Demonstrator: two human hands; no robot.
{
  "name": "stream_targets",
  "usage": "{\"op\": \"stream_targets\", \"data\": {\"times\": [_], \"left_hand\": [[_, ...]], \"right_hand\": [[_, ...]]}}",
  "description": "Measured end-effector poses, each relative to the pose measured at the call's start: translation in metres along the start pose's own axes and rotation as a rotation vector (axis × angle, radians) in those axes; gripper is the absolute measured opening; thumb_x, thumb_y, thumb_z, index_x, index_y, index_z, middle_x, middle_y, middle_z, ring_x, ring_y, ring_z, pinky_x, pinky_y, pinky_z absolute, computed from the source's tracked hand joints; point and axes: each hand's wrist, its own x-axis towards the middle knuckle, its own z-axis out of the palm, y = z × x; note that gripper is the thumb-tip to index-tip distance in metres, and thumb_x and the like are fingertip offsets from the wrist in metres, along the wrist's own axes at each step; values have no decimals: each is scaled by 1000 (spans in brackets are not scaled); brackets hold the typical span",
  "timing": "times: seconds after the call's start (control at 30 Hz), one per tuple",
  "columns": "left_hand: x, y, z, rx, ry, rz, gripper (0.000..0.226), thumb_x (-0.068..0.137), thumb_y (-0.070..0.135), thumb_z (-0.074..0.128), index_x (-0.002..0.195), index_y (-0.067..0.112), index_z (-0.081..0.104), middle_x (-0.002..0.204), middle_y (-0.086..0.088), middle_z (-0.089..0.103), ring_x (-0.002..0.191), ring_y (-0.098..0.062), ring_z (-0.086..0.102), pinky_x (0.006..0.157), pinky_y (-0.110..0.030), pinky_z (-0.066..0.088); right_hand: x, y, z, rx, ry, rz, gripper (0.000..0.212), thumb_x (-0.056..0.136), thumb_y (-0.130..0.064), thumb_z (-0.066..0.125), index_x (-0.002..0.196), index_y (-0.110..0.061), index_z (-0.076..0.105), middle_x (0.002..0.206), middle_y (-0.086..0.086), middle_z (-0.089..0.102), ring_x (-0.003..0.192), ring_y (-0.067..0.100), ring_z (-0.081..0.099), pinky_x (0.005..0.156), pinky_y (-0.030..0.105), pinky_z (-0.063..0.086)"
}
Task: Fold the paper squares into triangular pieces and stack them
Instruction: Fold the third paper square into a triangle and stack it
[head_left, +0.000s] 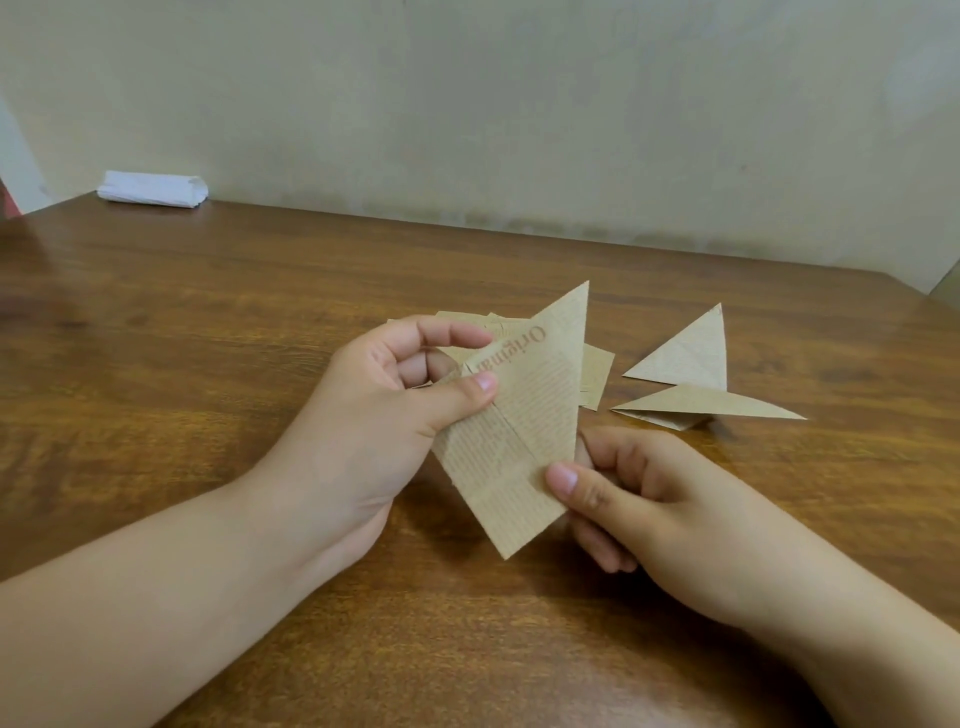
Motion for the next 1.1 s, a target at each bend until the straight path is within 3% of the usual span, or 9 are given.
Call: {"op": "stream_targets", "data": {"times": [0.1, 0.2, 0.33, 0.53, 0.63, 0.77, 0.9, 1.0, 1.1], "left_hand": [[2, 1, -2, -17, 14, -14, 19, 82, 3, 63, 90, 20, 66, 73, 2, 72, 72, -14, 70, 60, -33, 54], [5, 2, -7, -66, 74, -23, 18, 84, 4, 61, 89, 21, 65, 80, 0, 74, 72, -12, 71, 66, -35, 50], [4, 3, -6, -104, 96, -36, 19, 84, 4, 61, 93, 20, 64, 83, -1, 75, 75, -14, 71, 73, -37, 54], [2, 2, -2, -105, 116, -39, 20, 83, 5, 62, 96, 21, 64, 85, -2, 75, 75, -15, 72, 71, -37, 55], [1, 1, -2, -112, 141, -32, 19, 83, 6, 63, 92, 23, 65, 85, -3, 74, 72, -14, 71, 72, -38, 53], [-2, 8, -2, -175, 65, -60, 28, 83, 7, 60, 105, 25, 62, 86, 0, 75, 77, -12, 71, 74, -35, 53], [-3, 11, -5, -129, 12, -46, 30, 82, 3, 60, 105, 23, 58, 88, -3, 75, 79, -14, 71, 63, -25, 51], [-2, 10, -9, -48, -18, -52, 21, 80, 2, 62, 93, 18, 58, 88, -9, 74, 80, -19, 71, 61, -24, 51], [-1, 5, -11, 92, -48, -83, 14, 76, 2, 68, 75, 15, 63, 86, -13, 73, 80, -24, 71, 64, -28, 55]], "right_hand": [[2, 1, 0, 163, 97, -10, 34, 79, -46, 48, 73, -13, 54, 57, 1, 64, 51, 10, 54, 53, 19, 41], [0, 5, -1, 320, 244, -85, 21, 83, -29, 56, 97, -14, 56, 75, 5, 73, 62, 12, 65, 55, 18, 49], [-2, 10, 2, 92, 214, -302, 40, 85, 0, 64, 108, -32, 54, 96, -6, 71, 93, 13, 66, 76, 18, 51], [-2, 10, 7, -249, 297, -492, 50, 79, -10, 66, 118, -36, 47, 96, -17, 66, 94, 3, 62, 80, 11, 44], [1, 7, 11, -439, 421, -523, 29, 78, -30, 64, 106, -31, 57, 87, -27, 58, 85, -13, 54, 73, 0, 37], [2, 10, 8, -282, 549, -481, 16, 74, -24, 71, 88, -29, 66, 84, -27, 63, 83, -4, 61, 72, 2, 39], [0, 12, 0, 2, 488, -450, 13, 74, -34, 70, 86, -31, 69, 89, -15, 71, 85, 7, 68, 76, 14, 51], [-2, 14, -5, -95, 425, -470, 10, 77, -36, 69, 83, -28, 71, 88, -13, 69, 86, 9, 66, 76, 16, 50], [-6, 20, -8, -227, 323, -444, 12, 74, -43, 69, 83, -34, 72, 89, -15, 51, 91, 11, 55, 79, 11, 42]]}}
